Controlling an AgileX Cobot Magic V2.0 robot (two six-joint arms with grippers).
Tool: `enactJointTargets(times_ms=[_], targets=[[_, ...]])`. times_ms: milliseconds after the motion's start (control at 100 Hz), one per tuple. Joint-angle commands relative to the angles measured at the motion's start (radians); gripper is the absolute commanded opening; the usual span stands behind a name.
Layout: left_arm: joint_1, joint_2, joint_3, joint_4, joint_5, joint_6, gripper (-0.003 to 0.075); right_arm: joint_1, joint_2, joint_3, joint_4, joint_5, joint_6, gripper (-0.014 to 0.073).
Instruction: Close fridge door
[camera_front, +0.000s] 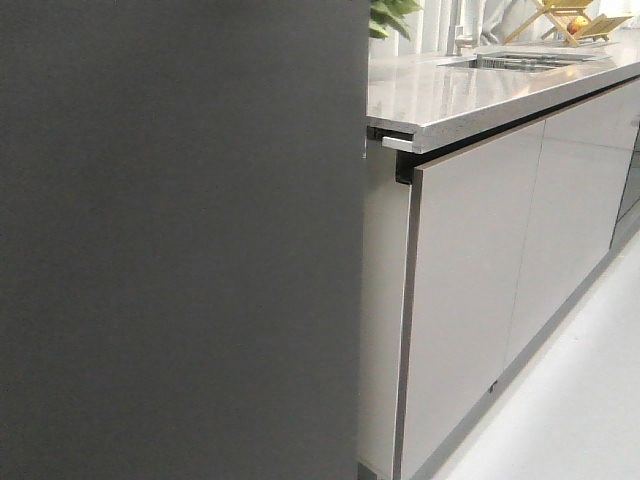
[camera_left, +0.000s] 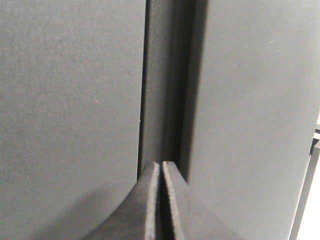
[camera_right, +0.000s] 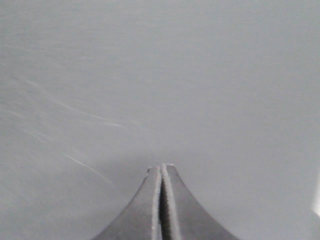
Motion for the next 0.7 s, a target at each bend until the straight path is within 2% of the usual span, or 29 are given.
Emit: enactJointTargets(times_ms=[0, 690], targets=[[-0.005, 0.019, 0.028, -0.002, -0.077, -0.004, -0.0021, -0.039, -0.108, 0.034, -0.012, -0.070, -0.008, -0.0076], [-0.005, 0.019, 0.028, -0.002, -0.077, -0.004, -0.0021, -0.461, -0.714, 0.631, -0.012, -0.077, -0.008, -0.0076]])
